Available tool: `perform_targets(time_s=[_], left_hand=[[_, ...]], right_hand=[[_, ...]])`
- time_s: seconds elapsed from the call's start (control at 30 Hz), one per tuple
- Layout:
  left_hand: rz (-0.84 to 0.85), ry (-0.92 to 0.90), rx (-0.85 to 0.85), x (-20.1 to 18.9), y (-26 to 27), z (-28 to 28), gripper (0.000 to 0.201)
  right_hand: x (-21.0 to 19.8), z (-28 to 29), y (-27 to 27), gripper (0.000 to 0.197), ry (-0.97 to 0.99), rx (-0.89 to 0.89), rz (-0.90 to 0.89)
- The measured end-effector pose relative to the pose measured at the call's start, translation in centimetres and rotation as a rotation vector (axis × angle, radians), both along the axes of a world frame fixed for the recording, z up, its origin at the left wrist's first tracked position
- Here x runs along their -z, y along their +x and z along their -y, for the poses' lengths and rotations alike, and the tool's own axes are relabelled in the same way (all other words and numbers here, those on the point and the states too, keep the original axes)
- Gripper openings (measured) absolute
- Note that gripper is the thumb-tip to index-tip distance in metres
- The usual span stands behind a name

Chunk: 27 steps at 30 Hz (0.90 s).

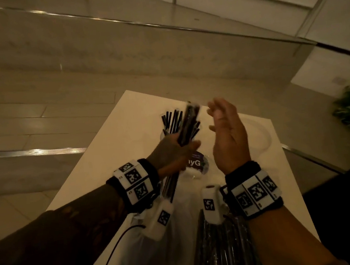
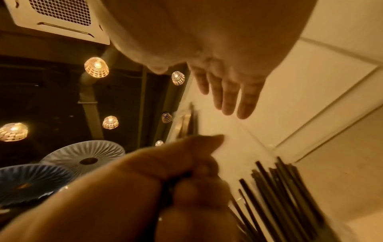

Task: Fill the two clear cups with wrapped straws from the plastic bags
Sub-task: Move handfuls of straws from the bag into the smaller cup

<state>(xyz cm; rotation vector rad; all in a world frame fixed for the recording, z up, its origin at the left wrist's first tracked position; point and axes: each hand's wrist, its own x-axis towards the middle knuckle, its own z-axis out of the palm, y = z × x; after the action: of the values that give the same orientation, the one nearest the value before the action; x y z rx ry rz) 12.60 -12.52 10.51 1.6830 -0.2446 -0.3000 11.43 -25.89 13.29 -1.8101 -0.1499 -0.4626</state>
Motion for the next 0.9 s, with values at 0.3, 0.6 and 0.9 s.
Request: perform_targets(time_s=[0.3, 0.6, 0.9], left_hand=[[0.125, -0.386, -0.428, -1.7, -0.4, -0.3, 0.031], [0.217, 0.016, -0.177, 1.3, -1.5, 0.8, 0.022], [0.642, 0.405, -0.046, 3.5, -1.1, -0.9, 0.054]], right_hand=[[7.7, -1.9, -3.1, 0.050, 0.586, 0.056, -0.806], [3.5, 0.2, -2.6, 0.032, 0.140, -0.055, -0.375], [-0.2, -2.0, -0.5, 0.029, 0.334, 0.103, -0.178]])
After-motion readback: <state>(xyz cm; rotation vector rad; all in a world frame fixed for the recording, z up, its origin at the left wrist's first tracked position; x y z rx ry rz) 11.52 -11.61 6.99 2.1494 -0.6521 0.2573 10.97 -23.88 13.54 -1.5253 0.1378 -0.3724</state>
